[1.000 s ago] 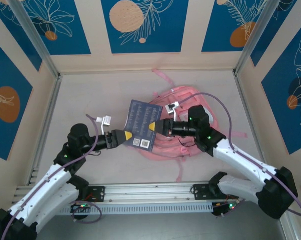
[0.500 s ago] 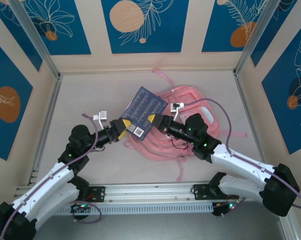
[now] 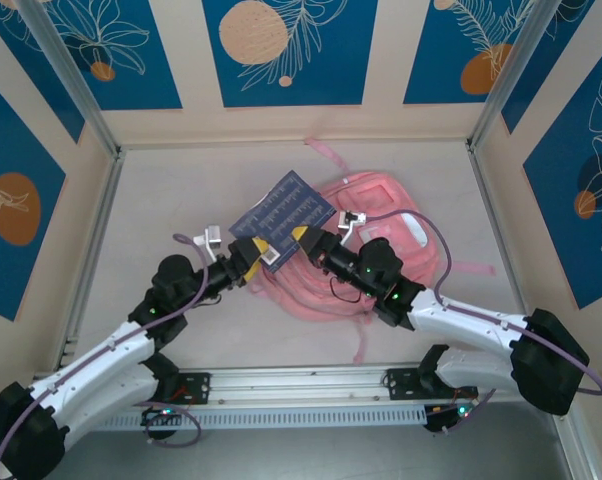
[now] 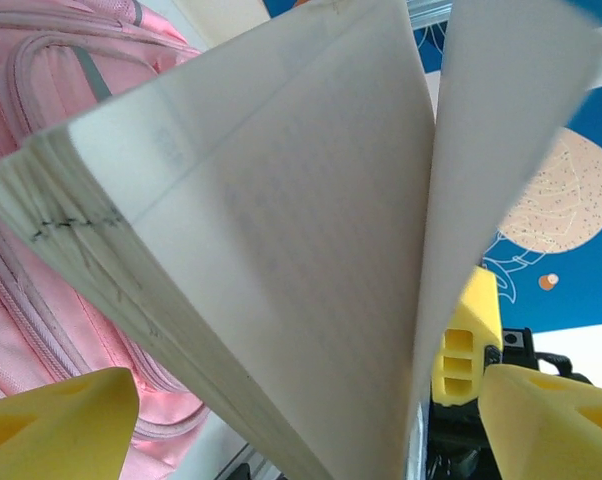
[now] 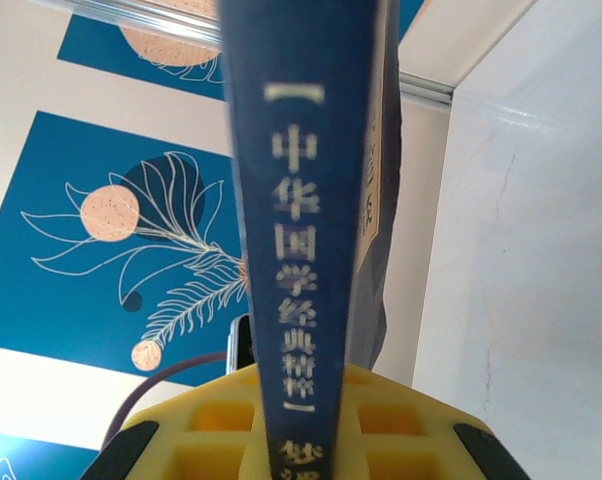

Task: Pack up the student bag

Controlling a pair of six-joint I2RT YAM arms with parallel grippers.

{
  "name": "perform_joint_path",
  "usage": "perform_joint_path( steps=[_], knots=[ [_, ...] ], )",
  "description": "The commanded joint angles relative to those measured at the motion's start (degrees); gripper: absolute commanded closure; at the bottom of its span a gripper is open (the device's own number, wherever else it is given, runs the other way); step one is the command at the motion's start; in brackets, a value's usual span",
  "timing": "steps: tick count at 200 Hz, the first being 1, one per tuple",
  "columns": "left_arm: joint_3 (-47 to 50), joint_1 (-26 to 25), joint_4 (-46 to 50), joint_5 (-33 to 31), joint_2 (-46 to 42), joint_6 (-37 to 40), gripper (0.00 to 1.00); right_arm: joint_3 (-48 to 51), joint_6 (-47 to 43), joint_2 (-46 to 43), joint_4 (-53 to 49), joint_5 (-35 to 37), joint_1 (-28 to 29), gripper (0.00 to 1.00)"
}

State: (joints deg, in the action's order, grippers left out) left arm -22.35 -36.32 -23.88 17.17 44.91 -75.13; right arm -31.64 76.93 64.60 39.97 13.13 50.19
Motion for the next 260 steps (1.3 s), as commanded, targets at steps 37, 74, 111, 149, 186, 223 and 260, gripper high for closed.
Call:
perform_joint_path(
  steps=[37, 74, 111, 149, 186, 223, 260],
  knots=[
    [-3.05, -1.44, -2.37, -4.21, 0.01, 1.24, 0.29, 0.84, 0.41, -0.70, 4.60, 6.93, 2.56, 1.00],
    [-4.45, -1.47, -1.15, -5.36, -0.40, 2.88, 0.41, 2.54, 0.73, -1.11, 3.93, 9.57, 3.81, 1.00],
    [-4.20, -1.48, 0.31, -6.40, -1.88, 4.27, 0.65, 3.84, 0.71, -1.33, 3.06, 13.87, 5.76, 1.00],
    [-4.17, -1.52, 1.46, -5.99, -1.75, 5.37, 1.00, 3.47, 0.95, -1.25, 0.33, 14.32, 5.80, 0.86],
    [-5.26, -1.50, 10.53, -7.55, -6.28, 8.39, 1.00, 3.32, -2.96, -5.70, -8.13, 13.76, 4.11, 0.51],
    [-8.10, -1.32, 30.56, -9.82, -17.34, 13.14, 1.00, 1.87, -9.20, -14.83, -31.75, 13.89, 1.12, 0.44],
    [-17.77, -1.36, 55.95, -17.33, -27.60, 23.81, 1.00, -4.57, -19.27, -14.20, -51.18, -4.78, -9.46, 0.46]
  ],
)
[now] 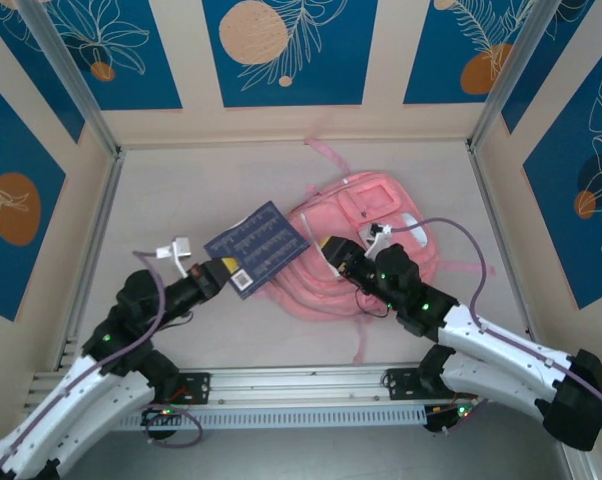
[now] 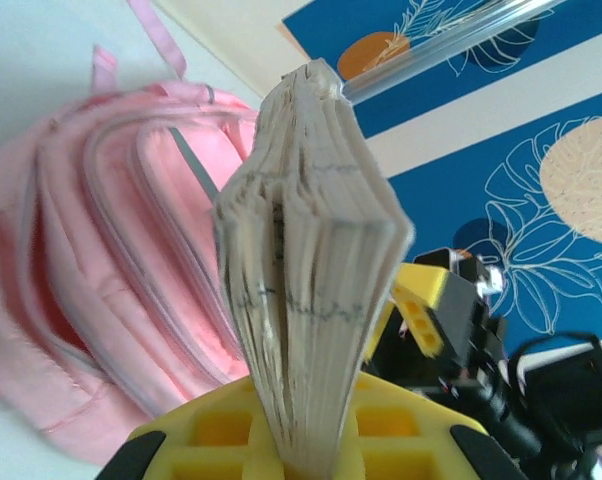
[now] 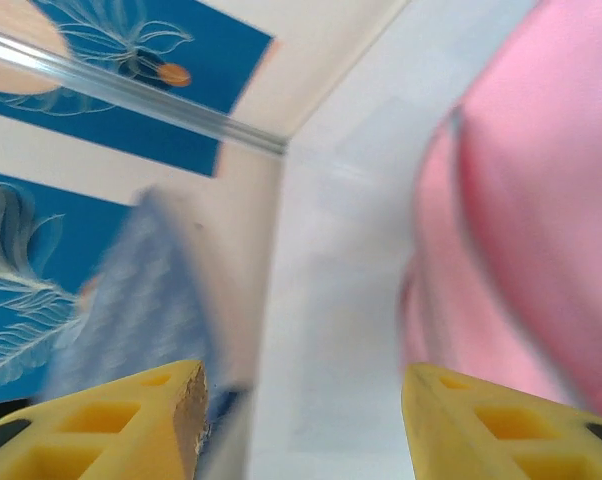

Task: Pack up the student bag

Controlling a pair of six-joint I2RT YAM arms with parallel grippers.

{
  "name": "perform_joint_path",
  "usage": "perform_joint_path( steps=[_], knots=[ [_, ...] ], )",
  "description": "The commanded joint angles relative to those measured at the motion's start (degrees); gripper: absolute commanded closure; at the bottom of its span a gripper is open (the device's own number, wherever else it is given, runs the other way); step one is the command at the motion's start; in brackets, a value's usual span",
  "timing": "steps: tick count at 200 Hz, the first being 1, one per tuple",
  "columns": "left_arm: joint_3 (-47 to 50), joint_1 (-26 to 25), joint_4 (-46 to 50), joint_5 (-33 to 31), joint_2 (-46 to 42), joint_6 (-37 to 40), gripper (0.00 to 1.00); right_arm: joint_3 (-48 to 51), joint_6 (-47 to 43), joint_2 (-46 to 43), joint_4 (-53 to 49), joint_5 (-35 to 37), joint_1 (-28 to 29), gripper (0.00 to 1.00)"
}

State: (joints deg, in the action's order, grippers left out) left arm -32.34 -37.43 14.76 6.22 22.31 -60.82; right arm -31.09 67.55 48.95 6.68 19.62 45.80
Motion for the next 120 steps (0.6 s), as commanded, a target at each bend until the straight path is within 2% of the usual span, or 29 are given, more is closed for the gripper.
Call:
perform_joint_path(
  steps=[1, 21, 45, 79, 95, 120],
  knots=[
    [-8.11, -0.26, 17.79, -6.69, -5.13, 9.67, 1.00, -5.38, -10.29, 1.61, -18.39, -11.57, -5.22, 0.46],
    [-12.15, -0.25, 27.16, -11.40, -5.91, 12.48, 1.00, -12.87, -19.73, 6.43, -29.52, -13.82, -6.58, 0.44],
    [-13.06, -0.24, 32.74, -14.83, -5.06, 13.12, 1.00, -22.94, -29.16, 15.41, -40.13, -13.99, -7.02, 0.42],
    [-11.94, -0.23, 32.44, -15.18, -5.24, 12.93, 1.00, -33.84, -38.24, 27.64, -49.38, -12.19, -6.72, 0.32],
    [-12.10, -0.19, 32.27, -15.14, -5.44, 13.51, 1.00, -37.09, -40.67, 31.48, -51.22, -10.19, -6.78, 0.16],
    [-13.08, -0.22, 32.85, -14.94, -5.12, 15.43, 1.00, -42.30, -43.07, 37.18, -53.08, -7.31, -6.52, 0.13]
  ],
)
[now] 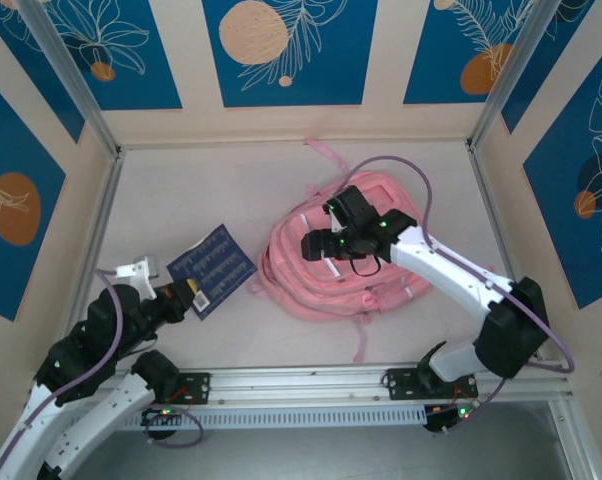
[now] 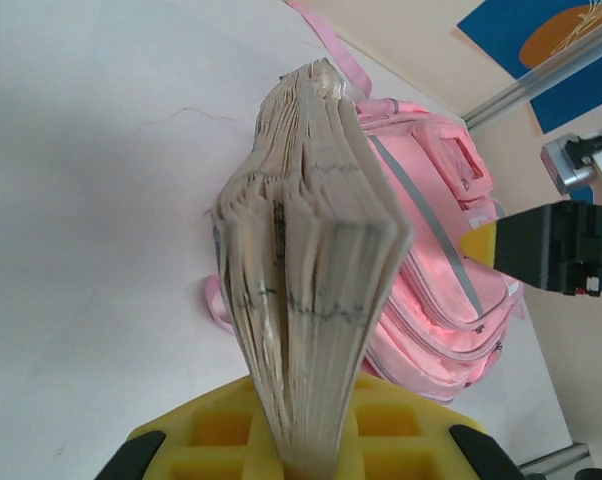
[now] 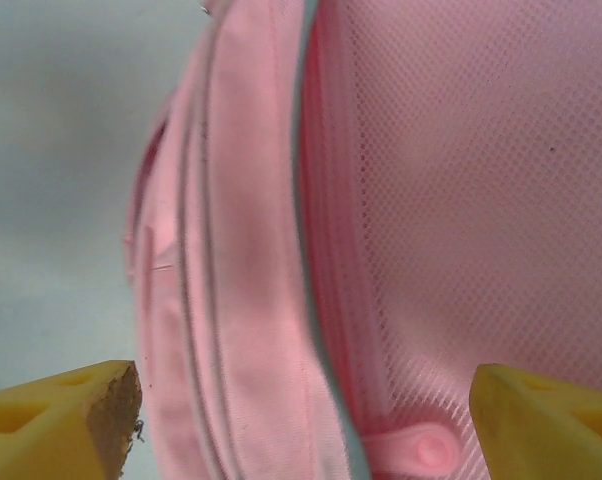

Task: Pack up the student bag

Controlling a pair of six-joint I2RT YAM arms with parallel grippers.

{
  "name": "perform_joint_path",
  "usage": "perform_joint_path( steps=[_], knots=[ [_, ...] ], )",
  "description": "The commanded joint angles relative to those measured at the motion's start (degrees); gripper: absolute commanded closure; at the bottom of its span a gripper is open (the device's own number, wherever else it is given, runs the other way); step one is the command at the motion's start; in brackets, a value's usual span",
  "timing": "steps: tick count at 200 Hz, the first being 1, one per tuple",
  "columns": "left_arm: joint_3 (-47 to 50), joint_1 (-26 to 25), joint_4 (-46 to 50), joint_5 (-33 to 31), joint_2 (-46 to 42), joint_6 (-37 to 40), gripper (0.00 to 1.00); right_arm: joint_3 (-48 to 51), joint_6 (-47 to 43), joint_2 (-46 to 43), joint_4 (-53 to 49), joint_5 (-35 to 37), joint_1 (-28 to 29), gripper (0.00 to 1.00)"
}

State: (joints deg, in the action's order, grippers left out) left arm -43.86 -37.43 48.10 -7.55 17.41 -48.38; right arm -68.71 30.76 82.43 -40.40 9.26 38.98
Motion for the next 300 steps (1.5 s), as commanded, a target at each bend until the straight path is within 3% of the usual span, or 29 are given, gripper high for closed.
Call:
perform_joint_path(
  steps=[1, 71, 111, 139, 170, 185, 196, 224, 242, 271, 300],
  knots=[
    [-1.57, -0.25, -0.43, -1.16, -0.20, 3.10, 1.00, -4.81, -6.35, 3.88, -6.05, 3.22, 0.30, 0.13],
    [-1.07, -0.21, 0.77, -1.90, -0.60, 3.91, 1.00, -15.82, -11.66, 19.30, -12.25, 17.56, 8.14, 0.15],
    [-0.79, -0.19, 0.69, -2.01, -0.53, 4.15, 1.00, -15.58, -11.43, 21.89, -12.95, 26.24, 9.17, 0.26],
    [-0.14, -0.25, -0.17, -1.72, -0.18, 4.17, 1.00, -15.36, -11.41, 21.66, -13.03, 25.94, 9.51, 0.47],
    [0.59, -0.22, -1.22, -1.28, 0.54, 3.78, 1.00, -15.56, -11.77, 21.30, -13.35, 26.51, 9.80, 0.91],
    [0.67, -0.28, -1.25, -1.15, 0.71, 3.69, 1.00, -15.20, -12.01, 18.87, -12.36, 25.69, 9.71, 1.00],
    [0.70, -0.26, -1.16, -1.11, 0.87, 3.78, 1.00, -14.46, -12.32, 15.91, -10.68, 24.26, 9.57, 1.00],
    [1.12, -0.23, -1.06, -0.19, 1.44, 3.22, 1.00, -10.85, -15.29, 4.62, -4.50, 15.49, 7.11, 1.00],
    [1.57, -0.21, -2.50, 1.91, 1.90, 2.75, 1.00, -7.56, -14.37, -3.43, 0.37, 0.22, 0.78, 1.00],
    [3.07, -0.23, -10.66, 12.22, 4.65, 2.86, 1.00, -3.41, -8.51, -11.27, 7.85, -28.45, -12.69, 1.00],
    [4.55, -0.33, -17.56, 20.87, 11.99, 0.52, 1.00, -0.86, -2.79, -13.93, 13.18, -42.41, -20.22, 1.00]
  ],
)
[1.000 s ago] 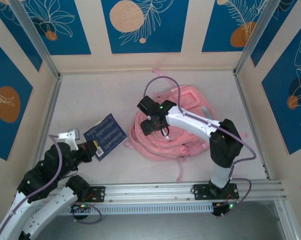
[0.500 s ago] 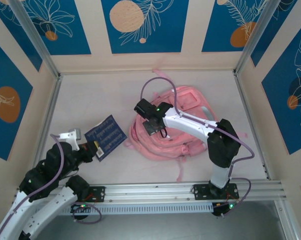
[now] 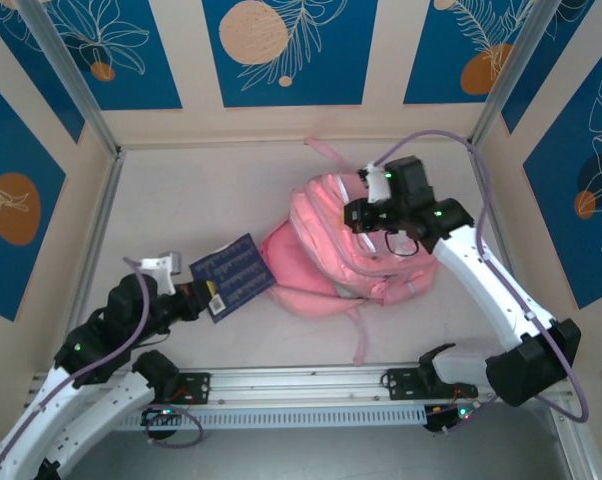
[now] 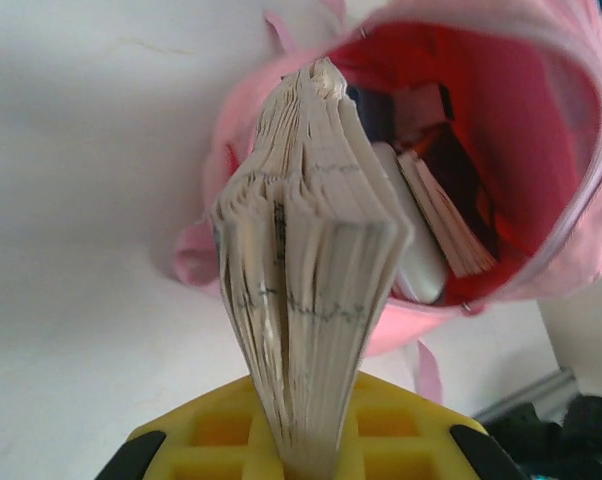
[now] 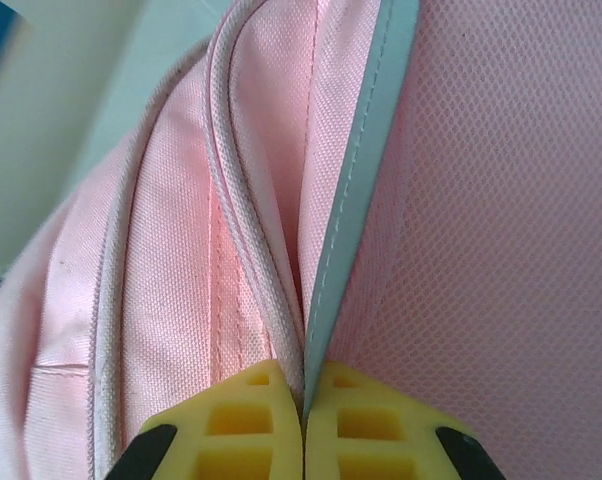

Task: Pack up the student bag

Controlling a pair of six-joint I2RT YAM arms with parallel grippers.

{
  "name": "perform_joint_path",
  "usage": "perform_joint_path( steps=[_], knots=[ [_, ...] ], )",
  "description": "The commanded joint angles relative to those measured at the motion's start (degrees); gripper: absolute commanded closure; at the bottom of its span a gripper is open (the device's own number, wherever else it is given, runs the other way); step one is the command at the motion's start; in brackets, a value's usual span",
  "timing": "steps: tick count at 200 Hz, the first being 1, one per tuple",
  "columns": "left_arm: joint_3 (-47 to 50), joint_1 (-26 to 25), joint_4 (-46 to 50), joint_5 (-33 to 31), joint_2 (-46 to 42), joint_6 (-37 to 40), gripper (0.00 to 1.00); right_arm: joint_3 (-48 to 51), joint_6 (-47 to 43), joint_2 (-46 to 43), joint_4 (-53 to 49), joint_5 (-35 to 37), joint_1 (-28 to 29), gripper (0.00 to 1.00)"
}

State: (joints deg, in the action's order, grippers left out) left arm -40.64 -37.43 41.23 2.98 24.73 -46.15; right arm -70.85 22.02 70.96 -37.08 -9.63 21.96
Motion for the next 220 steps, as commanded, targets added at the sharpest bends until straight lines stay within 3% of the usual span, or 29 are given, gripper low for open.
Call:
perform_joint_path(
  steps=[1, 39, 105, 220],
  knots=[
    [1.43, -0.30, -11.02, 10.57, 4.86, -1.78, 1.00, 1.39, 6.07, -2.48, 9.93, -23.69, -3.30, 1.00],
    [4.32, -0.32, -24.85, 14.20, 10.05, -6.55, 1.00, 4.07, 8.92, -4.39, 12.87, -28.09, -5.82, 1.00],
    [8.64, -0.71, -52.74, 17.90, 24.19, -20.61, 1.00, 6.06, 12.07, -5.04, 16.29, -29.22, -6.72, 1.00],
    [-1.91, -6.75, -56.39, 10.65, 47.48, -24.00, 1.00, 9.55, 19.23, -6.15, 23.28, -26.69, -6.59, 1.00]
  ],
)
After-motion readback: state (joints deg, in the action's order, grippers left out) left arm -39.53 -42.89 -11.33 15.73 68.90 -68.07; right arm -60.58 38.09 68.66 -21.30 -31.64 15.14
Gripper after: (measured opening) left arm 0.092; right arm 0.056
